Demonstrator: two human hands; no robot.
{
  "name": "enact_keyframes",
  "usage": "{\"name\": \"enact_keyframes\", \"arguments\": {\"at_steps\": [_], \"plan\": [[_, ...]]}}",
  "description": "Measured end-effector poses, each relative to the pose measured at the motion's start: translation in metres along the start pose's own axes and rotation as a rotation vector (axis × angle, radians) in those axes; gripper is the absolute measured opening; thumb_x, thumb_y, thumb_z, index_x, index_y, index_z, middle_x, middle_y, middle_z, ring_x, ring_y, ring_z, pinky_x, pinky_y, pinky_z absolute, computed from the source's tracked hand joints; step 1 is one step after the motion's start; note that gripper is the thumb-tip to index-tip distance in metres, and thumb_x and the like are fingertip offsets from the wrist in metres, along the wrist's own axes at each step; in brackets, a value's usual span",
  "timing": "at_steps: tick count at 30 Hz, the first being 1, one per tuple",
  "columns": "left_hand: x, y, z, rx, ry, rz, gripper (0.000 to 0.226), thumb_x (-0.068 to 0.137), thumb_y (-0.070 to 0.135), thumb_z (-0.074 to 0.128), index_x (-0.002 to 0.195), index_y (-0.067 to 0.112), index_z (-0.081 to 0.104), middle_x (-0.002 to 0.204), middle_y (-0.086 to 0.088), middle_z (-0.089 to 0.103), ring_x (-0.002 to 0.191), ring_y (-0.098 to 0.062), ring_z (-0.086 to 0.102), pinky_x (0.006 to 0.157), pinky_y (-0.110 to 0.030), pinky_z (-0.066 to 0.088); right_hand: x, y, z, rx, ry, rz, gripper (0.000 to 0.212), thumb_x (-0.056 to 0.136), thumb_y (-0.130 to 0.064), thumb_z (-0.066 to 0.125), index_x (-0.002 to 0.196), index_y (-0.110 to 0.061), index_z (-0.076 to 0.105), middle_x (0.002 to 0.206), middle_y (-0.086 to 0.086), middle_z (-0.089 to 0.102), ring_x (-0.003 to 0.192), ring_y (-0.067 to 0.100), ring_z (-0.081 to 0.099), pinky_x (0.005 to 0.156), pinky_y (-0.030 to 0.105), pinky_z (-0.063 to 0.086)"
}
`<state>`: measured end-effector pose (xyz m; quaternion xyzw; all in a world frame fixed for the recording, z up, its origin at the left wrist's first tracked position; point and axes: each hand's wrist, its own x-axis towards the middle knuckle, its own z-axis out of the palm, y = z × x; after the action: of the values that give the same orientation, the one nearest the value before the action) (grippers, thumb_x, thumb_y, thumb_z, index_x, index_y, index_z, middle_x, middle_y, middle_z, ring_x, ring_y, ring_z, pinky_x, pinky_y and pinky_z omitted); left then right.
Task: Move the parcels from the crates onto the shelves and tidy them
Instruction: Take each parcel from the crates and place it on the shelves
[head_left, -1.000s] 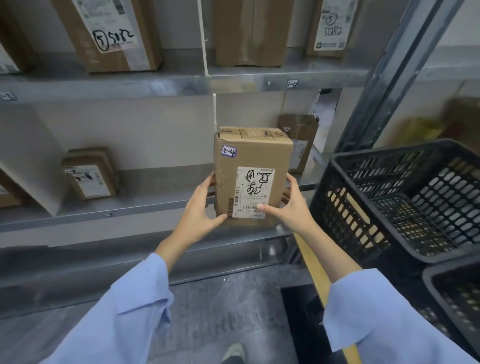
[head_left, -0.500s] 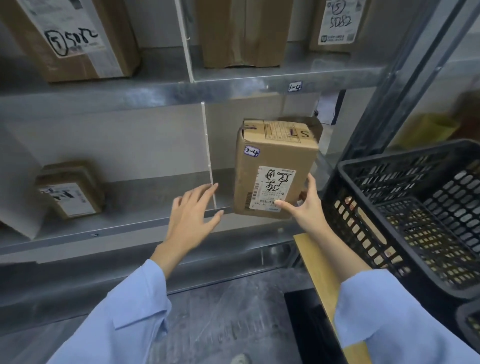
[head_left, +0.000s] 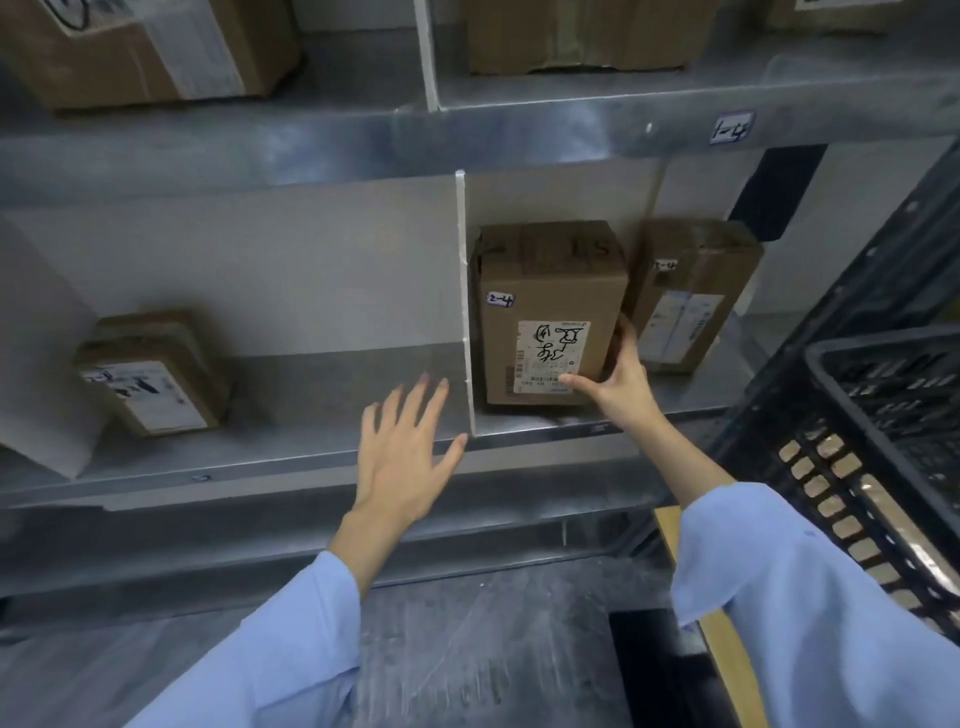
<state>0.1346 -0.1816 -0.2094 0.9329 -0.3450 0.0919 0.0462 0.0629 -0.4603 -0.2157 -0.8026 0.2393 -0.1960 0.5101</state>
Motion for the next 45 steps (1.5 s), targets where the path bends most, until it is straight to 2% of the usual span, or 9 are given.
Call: {"name": "enact_keyframes", "arguments": {"at_steps": [8, 14, 18, 22, 26, 31, 34, 39, 45], "plan": [[0.012, -0.003, 0.023, 0.009, -0.012, -0.003, 0.068, 0.093, 0.059, 0.031, 0.148, 0.021, 0.039, 0.147, -0.005, 0.047, 0.129, -0.030, 0.045, 0.103, -0.045, 0.031, 0.025, 0.019, 0.012, 0.029, -0.047, -0.047, 0.105, 0.074, -0.015, 0.085, 0.151, -0.021, 0.015, 0.149, 0.004, 0.044, 0.134, 0.013, 0.042, 0.109, 0.030, 0.037], [0.013, -0.007, 0.024, 0.014, -0.009, 0.007, 0.067, 0.093, 0.059, 0.034, 0.148, 0.021, 0.039, 0.147, -0.005, 0.046, 0.128, -0.029, 0.044, 0.101, -0.043, 0.031, 0.038, 0.023, 0.014, -0.004, -0.080, -0.053, 0.103, 0.076, -0.013, 0.083, 0.151, -0.016, 0.012, 0.150, 0.007, 0.041, 0.134, 0.014, 0.041, 0.100, 0.012, 0.038], [0.006, -0.009, 0.021, -0.004, -0.007, 0.012, 0.067, 0.093, 0.059, 0.032, 0.148, 0.020, 0.040, 0.148, -0.006, 0.046, 0.127, -0.030, 0.046, 0.100, -0.042, 0.030, 0.036, 0.017, 0.015, -0.026, -0.071, -0.021, 0.105, 0.074, -0.016, 0.084, 0.152, -0.014, 0.014, 0.149, 0.007, 0.043, 0.135, 0.018, 0.043, 0.108, 0.031, 0.039], [-0.002, -0.009, 0.013, -0.018, -0.022, 0.029, 0.069, 0.094, 0.059, 0.030, 0.149, 0.020, 0.038, 0.152, -0.006, 0.041, 0.130, -0.030, 0.044, 0.101, -0.043, 0.031, 0.021, 0.013, 0.016, -0.093, -0.006, 0.029, 0.105, 0.075, -0.024, 0.085, 0.152, -0.012, 0.015, 0.149, 0.003, 0.042, 0.131, 0.014, 0.044, 0.101, 0.022, 0.037], [-0.011, -0.005, 0.001, -0.023, -0.040, 0.062, 0.070, 0.093, 0.059, 0.029, 0.151, 0.020, 0.036, 0.155, -0.005, 0.037, 0.133, -0.030, 0.042, 0.103, -0.043, 0.032, -0.004, 0.008, 0.012, -0.254, -0.030, 0.153, 0.096, 0.084, -0.038, 0.075, 0.155, -0.010, 0.016, 0.157, 0.012, 0.031, 0.144, 0.029, 0.032, 0.115, 0.039, 0.031], [-0.020, 0.018, -0.019, -0.044, -0.048, 0.141, 0.070, 0.093, 0.060, 0.030, 0.149, 0.020, 0.039, 0.153, -0.005, 0.041, 0.131, -0.029, 0.045, 0.102, -0.042, 0.032, -0.048, -0.015, -0.003, -0.510, -0.087, 0.130, 0.081, 0.090, -0.051, 0.063, 0.155, -0.025, 0.022, 0.159, 0.008, 0.027, 0.142, 0.032, 0.033, 0.112, 0.050, 0.036], [-0.023, 0.042, -0.035, -0.068, -0.050, 0.188, 0.071, 0.092, 0.061, 0.027, 0.150, 0.021, 0.037, 0.153, -0.005, 0.041, 0.131, -0.029, 0.046, 0.102, -0.043, 0.035, -0.074, -0.033, -0.020, -0.649, -0.061, 0.099, 0.078, 0.093, -0.058, 0.052, 0.156, -0.032, 0.015, 0.162, 0.002, 0.021, 0.143, 0.032, 0.030, 0.108, 0.050, 0.038], [-0.025, 0.097, -0.064, -0.095, -0.043, 0.305, 0.072, 0.093, 0.064, 0.020, 0.153, 0.025, 0.029, 0.157, -0.002, 0.034, 0.134, -0.026, 0.041, 0.105, -0.042, 0.032, -0.122, -0.058, -0.069, -0.849, 0.023, 0.028, 0.075, 0.095, -0.065, 0.038, 0.157, -0.034, 0.008, 0.164, -0.001, 0.015, 0.143, 0.032, 0.030, 0.105, 0.048, 0.041], [-0.021, 0.174, -0.107, -0.137, 0.039, 0.450, 0.072, 0.094, 0.064, 0.018, 0.153, 0.025, 0.030, 0.156, -0.003, 0.036, 0.134, -0.027, 0.042, 0.103, -0.044, 0.035, -0.181, -0.086, -0.154, -0.983, 0.169, -0.003, 0.074, 0.097, -0.064, 0.035, 0.158, -0.033, 0.006, 0.164, 0.001, 0.014, 0.143, 0.030, 0.028, 0.105, 0.047, 0.038]]}}
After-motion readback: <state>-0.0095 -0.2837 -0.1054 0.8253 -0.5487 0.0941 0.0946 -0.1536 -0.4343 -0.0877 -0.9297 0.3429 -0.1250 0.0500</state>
